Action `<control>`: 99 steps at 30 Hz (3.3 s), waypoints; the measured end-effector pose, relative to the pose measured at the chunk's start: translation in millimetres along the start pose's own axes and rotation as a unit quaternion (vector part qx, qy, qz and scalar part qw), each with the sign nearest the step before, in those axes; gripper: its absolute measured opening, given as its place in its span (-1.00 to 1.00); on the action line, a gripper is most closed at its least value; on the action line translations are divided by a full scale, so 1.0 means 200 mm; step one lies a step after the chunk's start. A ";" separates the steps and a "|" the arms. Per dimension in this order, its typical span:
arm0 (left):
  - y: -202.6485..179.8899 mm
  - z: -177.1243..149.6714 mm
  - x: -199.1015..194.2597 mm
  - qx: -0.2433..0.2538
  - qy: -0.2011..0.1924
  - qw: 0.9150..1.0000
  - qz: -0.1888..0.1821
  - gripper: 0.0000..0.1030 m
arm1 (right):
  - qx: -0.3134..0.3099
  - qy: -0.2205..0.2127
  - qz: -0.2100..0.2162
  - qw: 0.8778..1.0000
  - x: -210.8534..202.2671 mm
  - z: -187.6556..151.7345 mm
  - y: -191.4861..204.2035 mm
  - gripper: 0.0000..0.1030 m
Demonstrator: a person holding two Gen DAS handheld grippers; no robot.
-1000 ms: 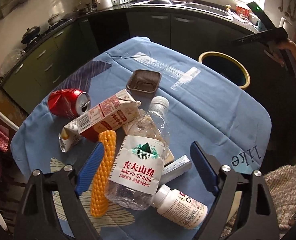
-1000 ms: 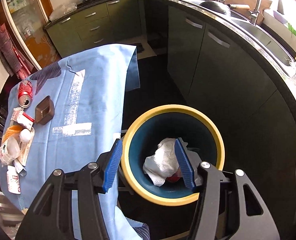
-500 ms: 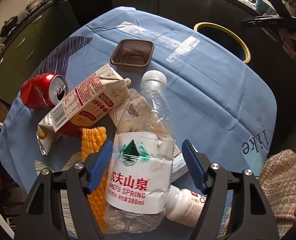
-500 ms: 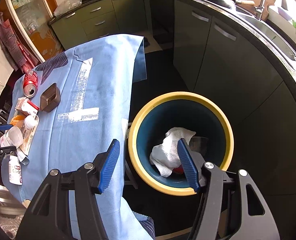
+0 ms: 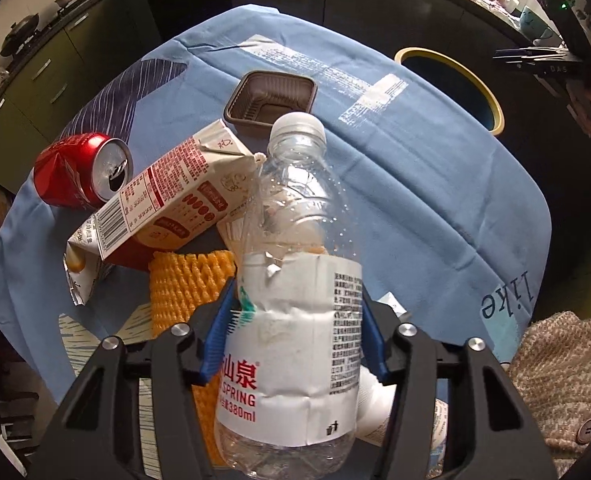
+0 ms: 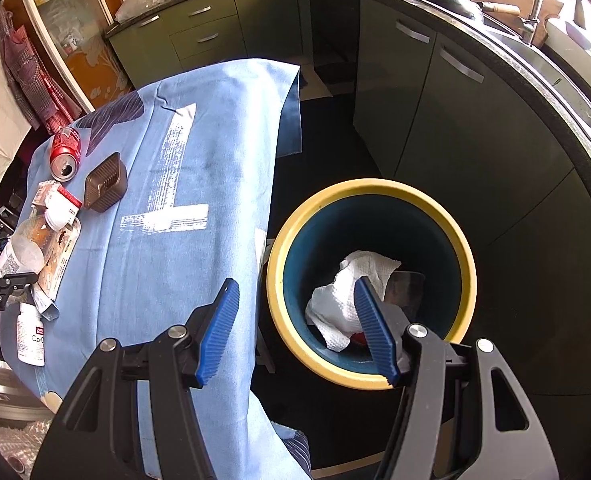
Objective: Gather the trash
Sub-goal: 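Grasp the water bottle with the left gripper and drop it into the bin, then grasp the brown plastic tray with the right gripper, then carry the brown tray over the bin and open the right gripper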
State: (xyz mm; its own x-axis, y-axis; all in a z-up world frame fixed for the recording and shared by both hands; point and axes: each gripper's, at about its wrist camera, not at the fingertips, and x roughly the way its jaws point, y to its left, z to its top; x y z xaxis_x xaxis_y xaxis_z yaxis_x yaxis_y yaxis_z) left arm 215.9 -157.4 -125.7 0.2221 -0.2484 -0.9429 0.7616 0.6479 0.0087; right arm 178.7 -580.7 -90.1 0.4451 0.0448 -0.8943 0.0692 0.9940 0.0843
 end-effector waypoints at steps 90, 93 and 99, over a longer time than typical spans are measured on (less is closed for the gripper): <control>-0.11 -0.69 -0.80 -0.193 -0.315 0.920 0.127 0.88 | 0.012 -0.002 0.019 1.000 0.02 0.27 0.07 -0.90; -0.12 -0.68 -0.80 -0.192 -0.314 0.921 0.125 0.88 | 0.062 0.009 -0.014 0.998 0.05 0.16 -0.19 -0.90; -0.14 -0.63 -0.77 -0.197 -0.302 0.925 0.116 0.88 | 0.123 0.029 -0.022 0.992 0.19 0.06 -0.51 -0.80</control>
State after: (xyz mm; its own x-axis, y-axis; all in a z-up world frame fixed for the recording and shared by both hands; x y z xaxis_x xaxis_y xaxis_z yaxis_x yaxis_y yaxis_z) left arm 83.1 -45.5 -22.3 0.7423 -0.3506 -0.5711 0.3966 0.9168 -0.0474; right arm 198.1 -681.1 -126.9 0.3850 0.0154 -0.9228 0.3057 0.9413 0.1433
